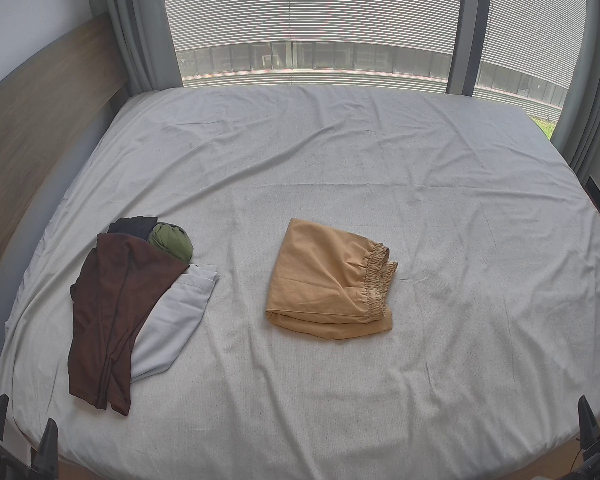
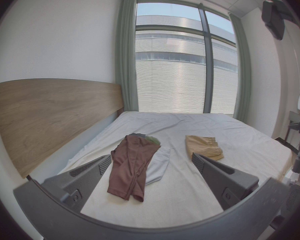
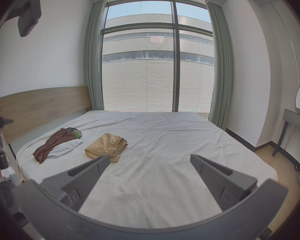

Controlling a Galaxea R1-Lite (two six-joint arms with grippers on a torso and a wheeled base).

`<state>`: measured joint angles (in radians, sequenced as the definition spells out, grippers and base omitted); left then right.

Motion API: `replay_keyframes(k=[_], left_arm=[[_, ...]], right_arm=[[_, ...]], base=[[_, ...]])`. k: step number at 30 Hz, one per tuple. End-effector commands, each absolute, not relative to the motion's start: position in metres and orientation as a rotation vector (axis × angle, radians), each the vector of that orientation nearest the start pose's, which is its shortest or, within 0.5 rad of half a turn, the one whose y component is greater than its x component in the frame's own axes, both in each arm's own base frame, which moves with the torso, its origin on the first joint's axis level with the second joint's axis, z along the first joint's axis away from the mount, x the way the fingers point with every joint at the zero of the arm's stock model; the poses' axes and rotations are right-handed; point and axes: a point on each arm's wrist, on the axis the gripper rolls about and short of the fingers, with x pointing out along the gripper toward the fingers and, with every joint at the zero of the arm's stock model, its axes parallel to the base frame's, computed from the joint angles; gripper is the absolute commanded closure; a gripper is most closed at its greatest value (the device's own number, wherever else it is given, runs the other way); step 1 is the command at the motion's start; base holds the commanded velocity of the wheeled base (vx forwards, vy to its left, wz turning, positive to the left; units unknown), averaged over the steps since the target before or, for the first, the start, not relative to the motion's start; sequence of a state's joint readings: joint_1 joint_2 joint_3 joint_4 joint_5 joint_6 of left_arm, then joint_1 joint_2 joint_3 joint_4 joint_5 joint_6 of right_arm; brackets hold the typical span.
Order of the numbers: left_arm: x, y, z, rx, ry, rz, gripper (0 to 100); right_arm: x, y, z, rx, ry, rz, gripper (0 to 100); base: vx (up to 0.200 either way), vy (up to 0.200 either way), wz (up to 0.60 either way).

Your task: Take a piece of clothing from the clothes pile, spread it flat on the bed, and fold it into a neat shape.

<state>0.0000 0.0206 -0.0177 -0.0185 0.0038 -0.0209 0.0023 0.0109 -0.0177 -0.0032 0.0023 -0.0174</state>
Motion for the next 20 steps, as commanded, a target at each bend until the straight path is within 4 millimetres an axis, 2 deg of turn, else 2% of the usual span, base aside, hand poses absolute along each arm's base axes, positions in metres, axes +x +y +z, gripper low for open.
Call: replay_keyframes(k=[1, 20], left_arm=[[-0.0225, 0.0006, 0.0759, -0.012, 0.001, 0.032, 0], [-0.0226, 0.0006, 0.0757, -0.006, 0.001, 0.031, 0]], right_arm=[[-0.0228, -0.0003, 0.0756, -0.012, -0.002, -0.005, 0], [-0.0228, 0.0, 0.0755, -0.003, 0.0, 0.005, 0]], base=[[0.0, 0.0, 0.0], [0.0, 0.0, 0.0]])
